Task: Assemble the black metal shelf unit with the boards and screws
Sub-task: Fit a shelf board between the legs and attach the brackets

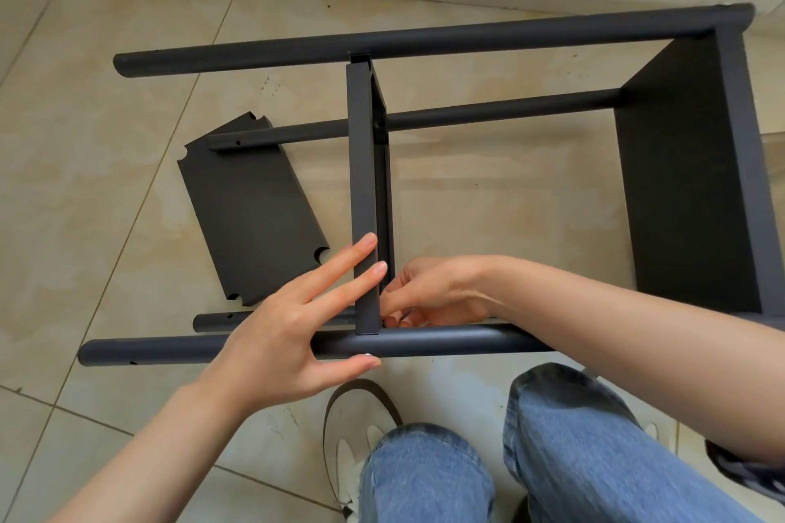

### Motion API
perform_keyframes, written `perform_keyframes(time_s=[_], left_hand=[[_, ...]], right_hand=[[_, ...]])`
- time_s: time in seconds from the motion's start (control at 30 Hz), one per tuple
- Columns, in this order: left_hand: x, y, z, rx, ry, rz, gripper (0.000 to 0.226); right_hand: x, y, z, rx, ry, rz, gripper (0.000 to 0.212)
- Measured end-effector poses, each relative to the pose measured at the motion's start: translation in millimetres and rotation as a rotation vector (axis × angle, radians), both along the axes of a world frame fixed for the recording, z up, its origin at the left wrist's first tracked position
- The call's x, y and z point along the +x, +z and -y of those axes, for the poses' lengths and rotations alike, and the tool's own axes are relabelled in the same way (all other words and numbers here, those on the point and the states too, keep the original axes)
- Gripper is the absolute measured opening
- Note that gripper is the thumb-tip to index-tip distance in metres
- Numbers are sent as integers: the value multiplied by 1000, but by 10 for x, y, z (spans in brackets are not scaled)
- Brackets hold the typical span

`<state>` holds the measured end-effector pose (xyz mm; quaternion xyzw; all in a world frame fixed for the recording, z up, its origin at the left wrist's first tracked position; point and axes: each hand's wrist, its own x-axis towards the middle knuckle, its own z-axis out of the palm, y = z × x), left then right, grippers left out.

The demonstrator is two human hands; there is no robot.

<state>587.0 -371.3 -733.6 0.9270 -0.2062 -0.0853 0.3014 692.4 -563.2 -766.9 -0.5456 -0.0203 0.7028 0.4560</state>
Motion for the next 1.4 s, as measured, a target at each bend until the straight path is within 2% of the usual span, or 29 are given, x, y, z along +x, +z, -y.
perform_keyframes(time_s=[0.13, 0.37, 0.53, 0.8, 1.13, 1.4], left_hand=[[1, 4, 0, -2, -1, 3, 85], [2, -7, -3, 2, 1, 4, 86], [3, -9, -5, 1, -2, 3, 86], [8, -1, 4, 1, 4, 15, 85], [12, 9, 13, 14, 3, 8, 85], [15, 21, 20, -5, 10, -2, 85]], right_hand=[[51, 27, 46, 43, -12, -44, 15], [14, 31, 20, -19, -4, 27, 12], [44, 39, 30, 21, -20, -22, 8], [-2, 13, 12, 2, -26, 16, 19], [49, 28, 46, -24, -16, 28, 14], [63, 44, 48, 47, -1, -22, 7]])
